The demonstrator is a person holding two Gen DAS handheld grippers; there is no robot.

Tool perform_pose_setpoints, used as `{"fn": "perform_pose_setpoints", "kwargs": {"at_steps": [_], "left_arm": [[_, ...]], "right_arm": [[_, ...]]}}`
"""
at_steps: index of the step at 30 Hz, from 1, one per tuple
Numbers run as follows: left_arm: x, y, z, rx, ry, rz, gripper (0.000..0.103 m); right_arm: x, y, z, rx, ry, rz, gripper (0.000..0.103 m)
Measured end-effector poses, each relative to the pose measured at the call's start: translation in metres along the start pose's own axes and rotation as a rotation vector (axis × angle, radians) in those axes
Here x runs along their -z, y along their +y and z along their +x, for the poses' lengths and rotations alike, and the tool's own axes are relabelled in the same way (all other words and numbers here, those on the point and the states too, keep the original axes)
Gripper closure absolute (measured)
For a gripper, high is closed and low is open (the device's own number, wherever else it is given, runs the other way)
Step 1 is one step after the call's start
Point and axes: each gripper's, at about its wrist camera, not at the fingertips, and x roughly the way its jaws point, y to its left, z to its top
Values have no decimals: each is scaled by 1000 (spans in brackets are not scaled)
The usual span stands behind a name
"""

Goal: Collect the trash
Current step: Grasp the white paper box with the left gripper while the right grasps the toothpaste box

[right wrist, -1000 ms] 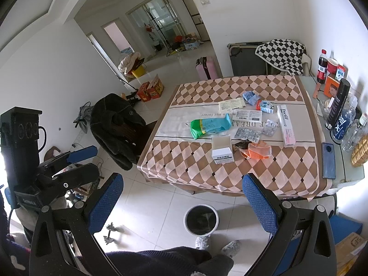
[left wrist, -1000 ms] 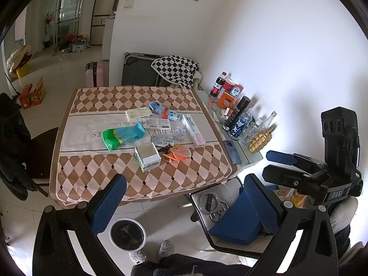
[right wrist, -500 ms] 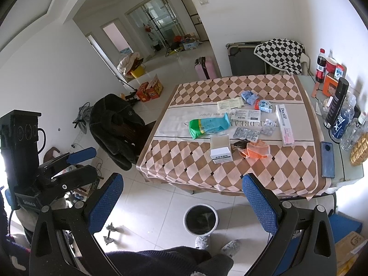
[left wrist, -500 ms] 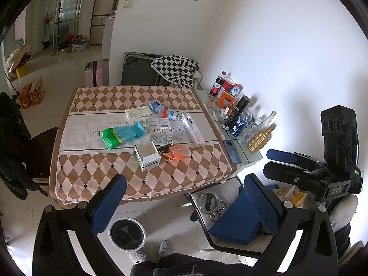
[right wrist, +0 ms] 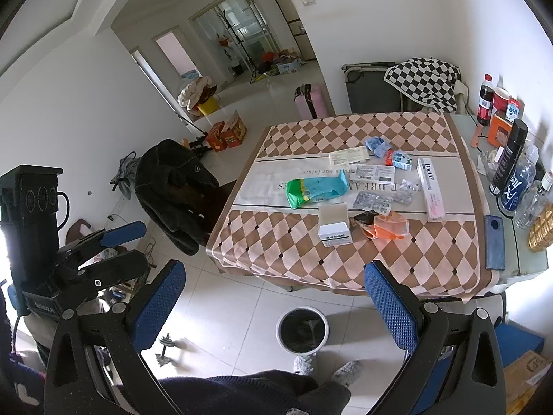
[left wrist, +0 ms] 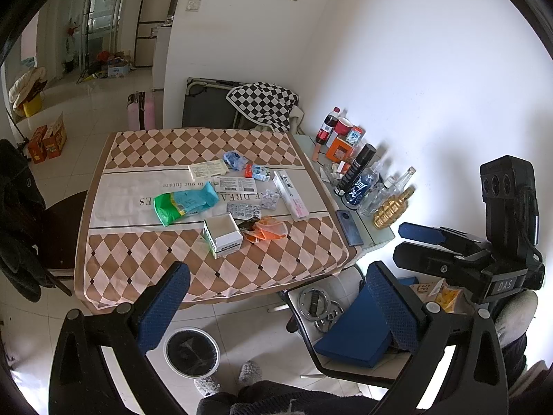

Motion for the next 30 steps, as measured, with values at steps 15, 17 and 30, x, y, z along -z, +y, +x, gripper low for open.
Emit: {"fn": "perform_pose_setpoints", "kwargs": {"at_steps": [15, 17, 30], "left_arm": [[-7, 44, 69, -263, 33, -33, 0], [-9, 61, 105, -310, 73, -74, 0], [-17, 125, 367, -333, 505, -430, 0]], "right_arm": [[11, -44, 34, 215, -44, 236, 0], [10, -73, 53, 284, -31, 308, 0], [-55, -301, 248, 493, 269, 449, 0]]}}
